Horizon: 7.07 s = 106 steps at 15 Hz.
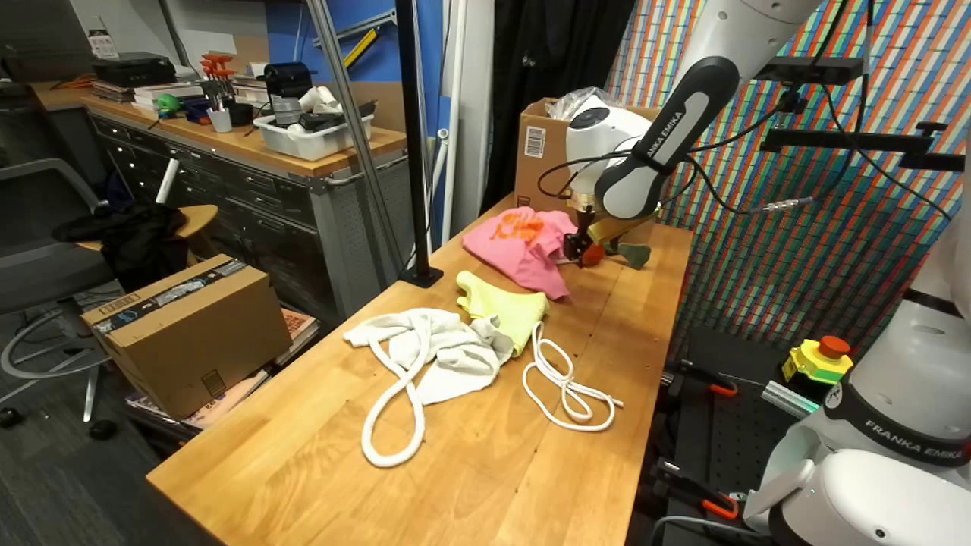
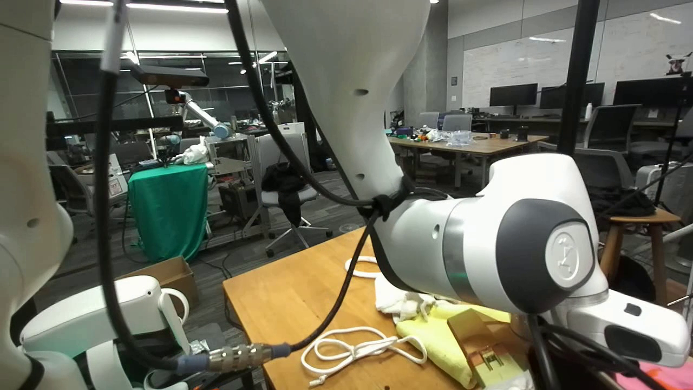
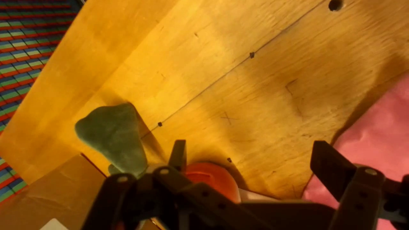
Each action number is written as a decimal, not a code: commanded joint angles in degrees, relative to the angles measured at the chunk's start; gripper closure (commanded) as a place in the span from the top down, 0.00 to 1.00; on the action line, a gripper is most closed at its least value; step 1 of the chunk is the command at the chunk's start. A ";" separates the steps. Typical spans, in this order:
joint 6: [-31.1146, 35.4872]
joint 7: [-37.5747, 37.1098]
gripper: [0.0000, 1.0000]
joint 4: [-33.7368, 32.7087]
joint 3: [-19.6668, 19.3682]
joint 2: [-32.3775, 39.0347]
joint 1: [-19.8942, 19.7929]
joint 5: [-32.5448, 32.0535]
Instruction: Separate the objects on the table.
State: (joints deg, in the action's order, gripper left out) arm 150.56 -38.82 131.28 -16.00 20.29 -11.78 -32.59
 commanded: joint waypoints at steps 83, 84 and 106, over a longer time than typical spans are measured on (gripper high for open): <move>-47.07 33.87 0.07 -35.45 23.75 -2.44 20.94 25.49; -45.86 33.81 0.07 -36.12 24.09 -1.60 21.33 26.61; 7.02 3.69 0.07 -34.96 19.62 14.74 36.88 34.57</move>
State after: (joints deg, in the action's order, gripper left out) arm 152.48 -29.62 96.58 6.87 32.81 21.36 2.17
